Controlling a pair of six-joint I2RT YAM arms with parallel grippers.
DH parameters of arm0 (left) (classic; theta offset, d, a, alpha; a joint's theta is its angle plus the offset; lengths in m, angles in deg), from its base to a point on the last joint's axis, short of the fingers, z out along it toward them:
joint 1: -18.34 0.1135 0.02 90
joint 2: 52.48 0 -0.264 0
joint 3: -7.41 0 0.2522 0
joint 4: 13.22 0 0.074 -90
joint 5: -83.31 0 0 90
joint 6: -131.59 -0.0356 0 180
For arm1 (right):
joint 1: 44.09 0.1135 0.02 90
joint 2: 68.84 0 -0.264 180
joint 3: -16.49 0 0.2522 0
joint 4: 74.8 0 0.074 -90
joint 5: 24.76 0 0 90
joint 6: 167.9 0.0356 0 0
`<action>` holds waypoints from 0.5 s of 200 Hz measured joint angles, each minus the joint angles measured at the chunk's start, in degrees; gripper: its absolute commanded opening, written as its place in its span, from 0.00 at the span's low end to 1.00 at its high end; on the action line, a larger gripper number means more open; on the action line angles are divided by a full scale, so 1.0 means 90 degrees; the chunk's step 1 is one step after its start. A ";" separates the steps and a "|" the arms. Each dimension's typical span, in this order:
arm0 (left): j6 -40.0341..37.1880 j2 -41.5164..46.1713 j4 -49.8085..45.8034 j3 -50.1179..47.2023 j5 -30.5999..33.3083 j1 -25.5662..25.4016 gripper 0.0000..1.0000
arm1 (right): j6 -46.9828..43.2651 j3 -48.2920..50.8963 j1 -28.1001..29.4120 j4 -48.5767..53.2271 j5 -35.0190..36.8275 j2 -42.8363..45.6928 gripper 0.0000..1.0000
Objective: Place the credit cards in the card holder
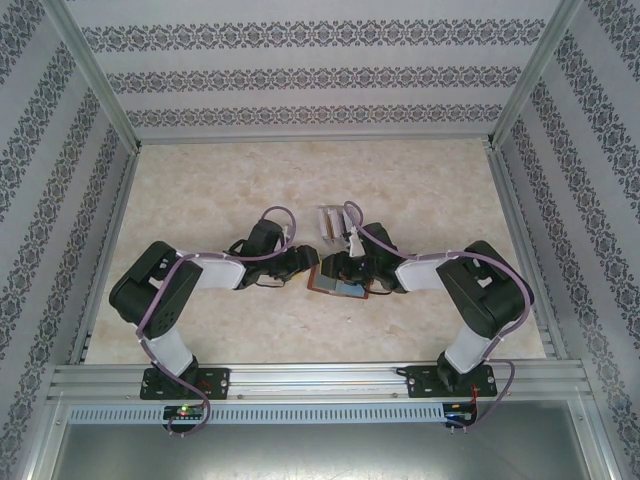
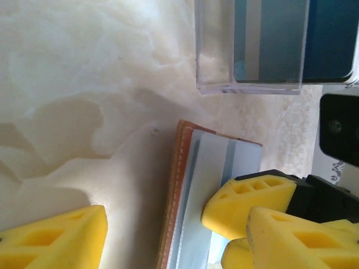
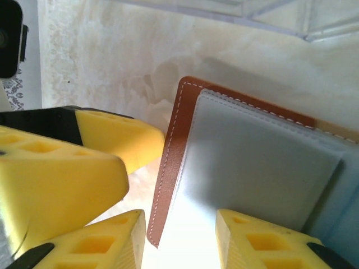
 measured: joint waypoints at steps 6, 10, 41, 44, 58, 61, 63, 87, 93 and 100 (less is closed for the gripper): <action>-0.0029 -0.0078 -0.0002 0.0056 -0.0044 0.0000 0.46 | -0.0019 0.0005 0.0000 0.0007 -0.0007 -0.0015 0.39; -0.0066 -0.0117 0.0017 0.0083 -0.0032 0.0000 0.43 | -0.0032 0.0010 0.0000 -0.0010 -0.0005 -0.0022 0.39; -0.0185 -0.0415 0.0029 0.0296 -0.0090 -0.0029 0.33 | -0.0221 0.0097 0.0168 -0.0216 -0.0260 0.0012 0.39; -0.0194 -0.0435 0.0046 0.0304 -0.0090 -0.0039 0.32 | -0.0243 0.0109 0.0199 -0.0245 -0.0301 0.0024 0.39; -0.0240 -0.0491 0.0058 0.0342 -0.0102 -0.0058 0.29 | -0.0335 0.0160 0.0260 -0.0355 -0.0410 0.0097 0.39; -0.0257 -0.0503 0.0056 0.0350 -0.0112 -0.0061 0.27 | -0.0347 0.0172 0.0262 -0.0372 -0.0427 0.0114 0.39; -0.0260 -0.0510 0.0058 0.0355 -0.0114 -0.0063 0.26 | -0.0357 0.0185 0.0265 -0.0398 -0.0442 0.0129 0.39; -0.0325 -0.0631 0.0124 0.0372 -0.0168 -0.0092 0.10 | -0.0435 0.0250 0.0255 -0.0534 -0.0532 0.0214 0.39; -0.0325 -0.0658 0.0141 0.0374 -0.0209 -0.0097 0.06 | -0.0457 0.0262 0.0250 -0.0561 -0.0551 0.0223 0.39; -0.0338 -0.0673 0.0153 0.0376 -0.0236 -0.0117 0.04 | -0.0476 0.0284 0.0245 -0.0588 -0.0551 0.0253 0.39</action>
